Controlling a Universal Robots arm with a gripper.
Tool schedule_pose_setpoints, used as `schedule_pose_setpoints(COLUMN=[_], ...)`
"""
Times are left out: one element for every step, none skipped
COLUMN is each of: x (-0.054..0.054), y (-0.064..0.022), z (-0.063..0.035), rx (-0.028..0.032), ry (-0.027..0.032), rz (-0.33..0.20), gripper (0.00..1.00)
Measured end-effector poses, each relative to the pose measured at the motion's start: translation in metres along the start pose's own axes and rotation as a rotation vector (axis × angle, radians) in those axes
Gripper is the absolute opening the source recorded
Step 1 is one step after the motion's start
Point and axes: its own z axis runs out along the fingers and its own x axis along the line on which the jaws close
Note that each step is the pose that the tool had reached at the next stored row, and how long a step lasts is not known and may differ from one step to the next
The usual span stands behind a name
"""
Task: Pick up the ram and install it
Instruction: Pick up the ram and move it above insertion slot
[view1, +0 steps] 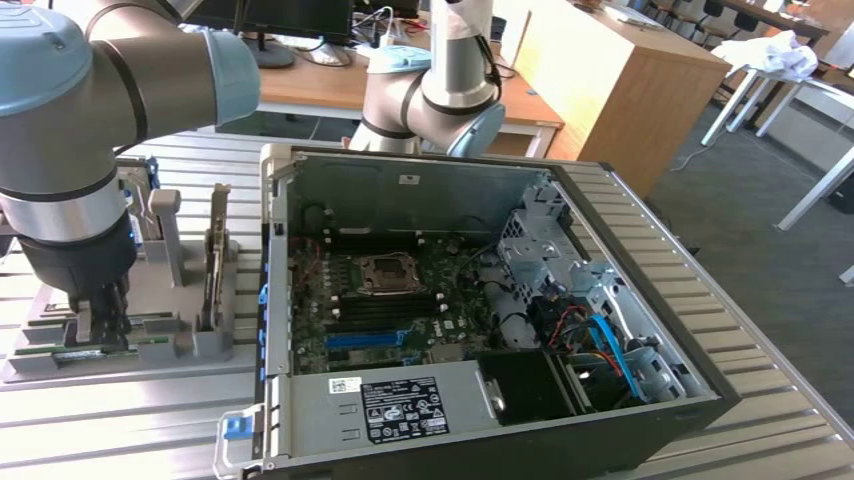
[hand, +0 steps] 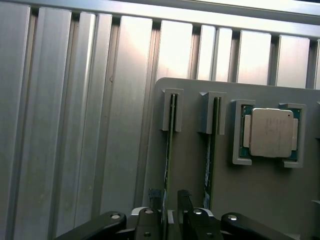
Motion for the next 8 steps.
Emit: schedule_pose_setpoints(x=[0.0008, 0.0014, 0.0016, 0.0017, 0.0017, 0.0017, 0.0018, 0.0018], y=[0.0000, 0.0001, 0.0002, 0.0001, 0.0002, 0.0001, 0.0001, 0.0001], z=[0.0000, 0.0000, -0.0001, 0.0000, 0.0000, 0.0000, 0.0000, 0.0000], rx=[0.0000, 0.0000, -0.0001, 0.0001, 0.0000, 0.0000, 0.0000, 0.0000], ry=[-0.0001, 0.0000, 0.0000, -0.0001, -0.0001, -0.0001, -0.0001, 0.0000], rz=[0.000, 0.000, 0.000, 0.000, 0.000, 0.000, 0.000, 0.000], gripper=[0.27, 0.27, 0.27, 0.27, 0.27, 0.27, 0.27, 0.27])
